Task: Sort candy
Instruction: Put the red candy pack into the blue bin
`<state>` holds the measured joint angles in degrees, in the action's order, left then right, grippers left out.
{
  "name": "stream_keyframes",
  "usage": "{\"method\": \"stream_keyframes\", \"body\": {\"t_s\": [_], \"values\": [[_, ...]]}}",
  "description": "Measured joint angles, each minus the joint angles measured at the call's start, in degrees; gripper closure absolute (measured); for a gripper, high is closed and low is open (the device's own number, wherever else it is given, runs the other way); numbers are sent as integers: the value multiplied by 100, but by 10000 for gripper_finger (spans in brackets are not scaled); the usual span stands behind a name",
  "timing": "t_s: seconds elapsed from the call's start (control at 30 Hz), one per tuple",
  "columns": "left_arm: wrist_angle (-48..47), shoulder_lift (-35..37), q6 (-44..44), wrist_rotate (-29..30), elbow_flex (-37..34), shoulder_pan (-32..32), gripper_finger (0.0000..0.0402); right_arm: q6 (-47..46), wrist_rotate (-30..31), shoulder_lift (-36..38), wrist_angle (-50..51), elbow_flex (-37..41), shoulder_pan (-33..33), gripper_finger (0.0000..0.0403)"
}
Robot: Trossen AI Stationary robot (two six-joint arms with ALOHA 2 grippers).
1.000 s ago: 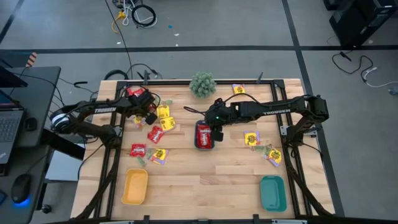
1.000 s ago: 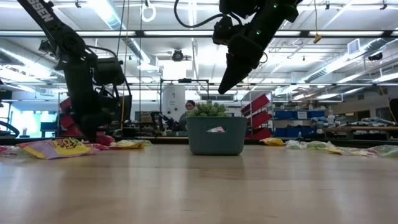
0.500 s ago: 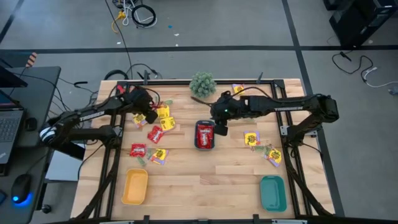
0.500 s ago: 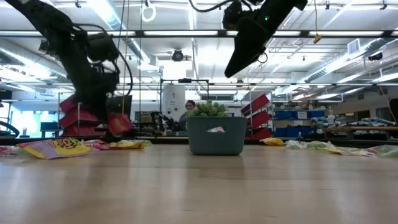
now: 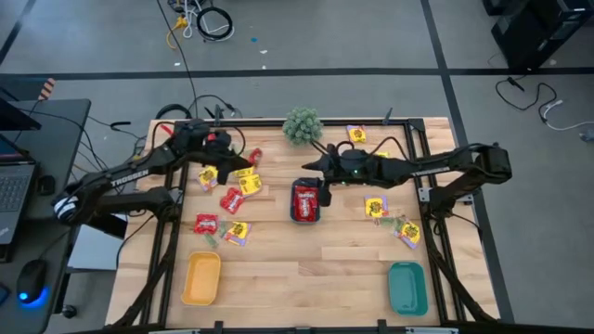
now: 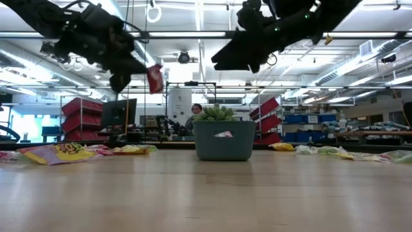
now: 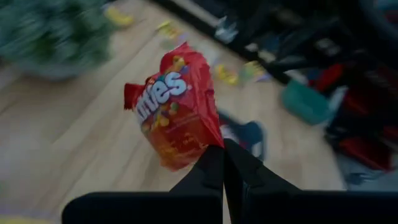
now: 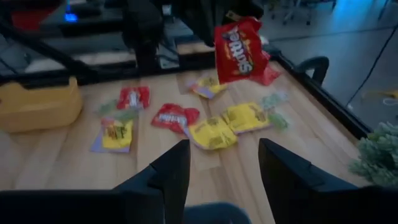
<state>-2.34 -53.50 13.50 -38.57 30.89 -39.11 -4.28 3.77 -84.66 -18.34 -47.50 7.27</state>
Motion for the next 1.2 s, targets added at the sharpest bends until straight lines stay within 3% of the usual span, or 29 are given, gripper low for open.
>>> {"method": "stream_keyframes", "body": {"t_s": [0.13, 0.37, 0.77, 1.2], "values": [[774, -109, 126, -435, -2, 223, 401, -8, 0, -260, -650, 26, 0, 226], [2489, -477, 329, -1057, 0, 764, 401, -131, -173, -514, -929, -246, 55, 216], [4866, -1179, 364, -1260, 0, 1374, 401, -814, -1137, -525, -1829, -313, 223, 170], [5516, -1202, 191, -1302, 2, 1670, 401, -976, -2307, -525, -2624, -318, 350, 161]]}}
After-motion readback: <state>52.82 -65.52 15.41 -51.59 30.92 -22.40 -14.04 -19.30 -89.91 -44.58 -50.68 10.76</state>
